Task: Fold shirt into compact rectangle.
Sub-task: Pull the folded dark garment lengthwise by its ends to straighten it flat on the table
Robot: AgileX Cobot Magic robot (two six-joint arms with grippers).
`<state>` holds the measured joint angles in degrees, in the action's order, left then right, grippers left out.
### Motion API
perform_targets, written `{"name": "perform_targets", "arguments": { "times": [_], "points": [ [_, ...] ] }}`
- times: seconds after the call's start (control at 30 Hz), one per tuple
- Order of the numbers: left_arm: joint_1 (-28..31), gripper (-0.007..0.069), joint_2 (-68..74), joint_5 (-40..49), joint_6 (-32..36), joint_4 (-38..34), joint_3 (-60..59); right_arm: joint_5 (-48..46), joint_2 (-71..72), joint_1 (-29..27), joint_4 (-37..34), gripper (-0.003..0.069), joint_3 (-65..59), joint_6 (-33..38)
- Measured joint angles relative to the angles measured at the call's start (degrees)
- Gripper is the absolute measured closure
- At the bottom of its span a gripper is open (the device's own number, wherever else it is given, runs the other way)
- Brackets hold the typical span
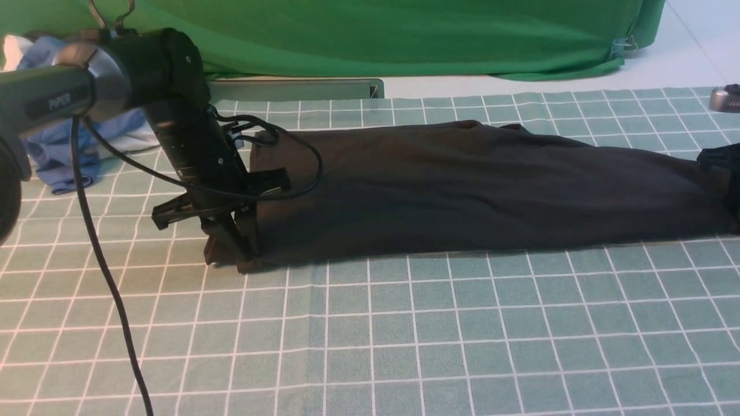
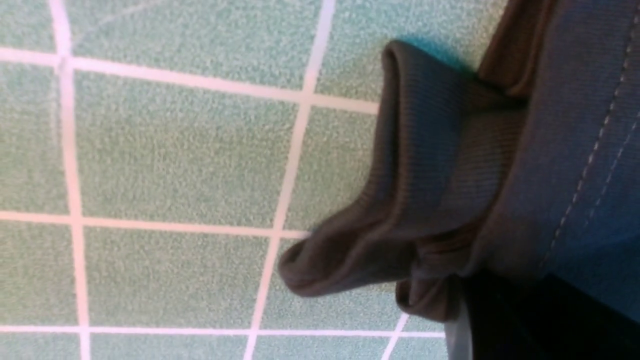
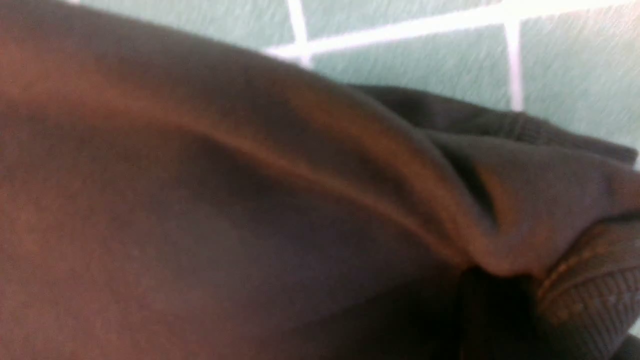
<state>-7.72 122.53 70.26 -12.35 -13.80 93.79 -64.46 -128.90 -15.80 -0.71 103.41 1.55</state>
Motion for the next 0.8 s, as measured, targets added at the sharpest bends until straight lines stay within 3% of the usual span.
{"name": "perform_targets", "arguments": {
  "times": [0.6, 0.8],
  "points": [
    [1.16, 0.0608, -12.83, -3.06, 0.53, 2.84, -11.79, -3.71, 0.62, 0.0, -1.59, 0.0618, -0.58, 0.02],
    [1.16, 0.0541, -12.63, -7.41, 0.1, 3.02, -10.87, -3.53, 0.62, 0.0, -1.7, 0.0618, -0.58, 0.02]
  ]
}}
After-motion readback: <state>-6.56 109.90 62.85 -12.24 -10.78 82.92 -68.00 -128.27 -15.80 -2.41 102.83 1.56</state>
